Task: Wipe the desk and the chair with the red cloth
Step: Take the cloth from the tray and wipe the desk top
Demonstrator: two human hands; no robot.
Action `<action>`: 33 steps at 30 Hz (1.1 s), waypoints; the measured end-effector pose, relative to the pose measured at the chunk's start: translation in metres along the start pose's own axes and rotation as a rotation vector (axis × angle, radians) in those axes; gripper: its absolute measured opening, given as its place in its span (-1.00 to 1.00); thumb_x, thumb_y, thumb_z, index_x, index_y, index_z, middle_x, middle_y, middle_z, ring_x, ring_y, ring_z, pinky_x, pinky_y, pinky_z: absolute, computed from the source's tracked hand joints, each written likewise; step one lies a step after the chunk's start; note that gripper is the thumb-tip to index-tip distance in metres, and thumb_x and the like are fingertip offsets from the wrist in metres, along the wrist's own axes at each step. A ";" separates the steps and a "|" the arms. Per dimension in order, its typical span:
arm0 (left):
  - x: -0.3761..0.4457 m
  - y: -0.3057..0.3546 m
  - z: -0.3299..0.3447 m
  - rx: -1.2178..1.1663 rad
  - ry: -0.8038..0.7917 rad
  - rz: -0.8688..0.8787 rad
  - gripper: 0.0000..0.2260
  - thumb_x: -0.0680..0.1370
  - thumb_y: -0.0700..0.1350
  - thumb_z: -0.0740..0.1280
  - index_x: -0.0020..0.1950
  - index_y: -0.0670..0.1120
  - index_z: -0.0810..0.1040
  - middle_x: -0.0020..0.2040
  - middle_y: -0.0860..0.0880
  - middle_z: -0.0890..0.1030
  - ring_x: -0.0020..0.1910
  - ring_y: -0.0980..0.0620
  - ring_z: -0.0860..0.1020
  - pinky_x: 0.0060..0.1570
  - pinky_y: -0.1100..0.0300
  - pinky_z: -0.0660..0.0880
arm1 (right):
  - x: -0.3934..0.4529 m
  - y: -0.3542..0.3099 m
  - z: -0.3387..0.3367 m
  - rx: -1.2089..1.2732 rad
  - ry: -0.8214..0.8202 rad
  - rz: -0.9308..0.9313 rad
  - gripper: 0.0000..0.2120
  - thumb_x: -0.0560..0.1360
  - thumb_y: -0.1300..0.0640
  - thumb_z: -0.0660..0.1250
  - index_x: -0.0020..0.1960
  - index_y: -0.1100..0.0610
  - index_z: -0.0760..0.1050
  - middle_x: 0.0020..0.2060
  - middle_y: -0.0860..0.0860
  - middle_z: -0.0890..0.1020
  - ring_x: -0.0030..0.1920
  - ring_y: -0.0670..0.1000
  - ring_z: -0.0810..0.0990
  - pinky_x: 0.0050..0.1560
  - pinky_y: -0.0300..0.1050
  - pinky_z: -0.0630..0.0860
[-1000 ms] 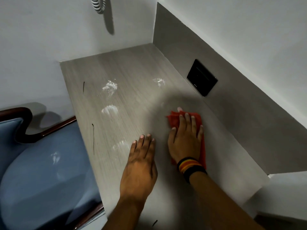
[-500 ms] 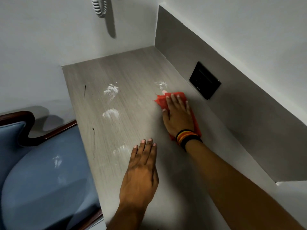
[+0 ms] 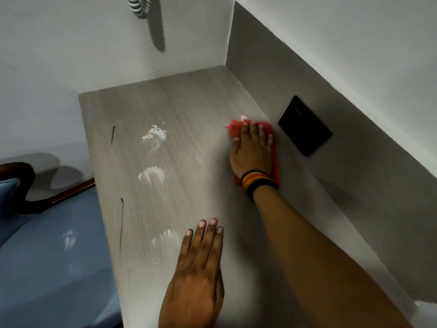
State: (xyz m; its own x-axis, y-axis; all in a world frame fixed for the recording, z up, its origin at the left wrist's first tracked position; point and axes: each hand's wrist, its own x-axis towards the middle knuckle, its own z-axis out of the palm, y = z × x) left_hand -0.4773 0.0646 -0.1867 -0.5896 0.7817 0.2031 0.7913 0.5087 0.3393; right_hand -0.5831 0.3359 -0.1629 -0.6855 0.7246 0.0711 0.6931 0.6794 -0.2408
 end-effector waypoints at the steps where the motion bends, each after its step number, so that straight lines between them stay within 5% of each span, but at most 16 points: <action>1: 0.000 0.000 0.000 -0.005 0.003 0.001 -0.42 0.50 -0.23 0.12 0.53 -0.23 0.46 0.58 -0.17 0.43 0.58 -0.19 0.37 0.52 -0.09 0.22 | 0.011 -0.016 0.004 0.022 0.001 -0.014 -0.37 0.60 -0.04 0.04 0.64 0.12 0.13 0.61 0.13 0.25 0.63 0.18 0.15 0.62 0.24 -0.01; 7: 0.002 -0.001 -0.003 0.037 -0.061 0.000 -0.43 0.48 -0.26 0.14 0.51 -0.22 0.49 0.57 -0.16 0.43 0.60 -0.11 0.27 0.58 0.00 0.10 | 0.021 -0.072 0.004 0.212 -0.137 -0.307 -0.40 0.64 -0.10 0.03 0.64 0.05 0.13 0.64 0.06 0.22 0.65 0.11 0.09 0.64 0.16 -0.13; 12: 0.020 -0.001 -0.013 -0.076 -0.030 -0.027 -0.40 0.54 -0.18 0.15 0.63 -0.11 0.32 0.70 -0.05 0.19 0.66 -0.11 0.22 0.65 0.01 0.04 | -0.007 -0.002 -0.011 0.400 -0.004 -0.111 -0.38 0.62 -0.12 -0.07 0.56 0.15 0.32 0.56 0.15 0.37 0.60 0.15 0.23 0.63 0.21 0.01; 16: 0.151 0.004 -0.032 -0.295 0.153 -0.219 -0.42 0.66 -0.02 0.06 0.70 -0.09 0.15 0.71 -0.05 0.15 0.72 0.02 0.02 0.70 0.01 -0.05 | -0.016 0.005 0.003 0.328 -0.052 -0.179 -0.39 0.65 -0.08 -0.12 0.60 0.17 0.24 0.59 0.12 0.32 0.62 0.07 0.20 0.65 0.10 0.00; 22: 0.296 -0.033 0.010 -0.080 -0.103 -0.329 -0.36 0.65 0.08 -0.09 0.70 -0.18 0.07 0.72 -0.13 0.07 0.72 -0.08 -0.02 0.68 0.03 -0.19 | -0.014 0.008 -0.001 0.347 -0.021 -0.127 -0.44 0.65 0.03 -0.08 0.57 0.20 0.28 0.56 0.14 0.37 0.60 0.07 0.25 0.65 0.09 0.05; 28: 0.314 -0.142 -0.010 -0.017 0.026 -0.329 -0.40 0.66 0.02 -0.05 0.64 -0.22 0.26 0.65 -0.23 0.29 0.67 -0.19 0.20 0.67 -0.05 0.04 | -0.013 0.008 0.007 0.304 0.008 -0.148 -0.42 0.66 -0.04 -0.09 0.56 0.22 0.31 0.55 0.14 0.38 0.59 0.08 0.26 0.65 0.05 0.03; 33: 0.208 -0.174 -0.048 0.026 0.040 -0.435 -0.46 0.75 0.04 -0.04 0.69 -0.16 0.12 0.71 -0.14 0.15 0.71 -0.08 0.06 0.70 -0.06 -0.02 | -0.015 0.002 0.002 0.203 -0.017 -0.155 -0.37 0.66 -0.12 -0.15 0.59 0.18 0.24 0.61 0.12 0.27 0.63 0.07 0.16 0.66 0.08 -0.02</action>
State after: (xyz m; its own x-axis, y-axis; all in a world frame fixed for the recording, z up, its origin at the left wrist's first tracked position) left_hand -0.7457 0.1216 -0.1590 -0.8744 0.4783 0.0817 0.4713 0.7971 0.3775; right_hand -0.5717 0.3257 -0.1661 -0.7848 0.6106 0.1059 0.5221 0.7434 -0.4180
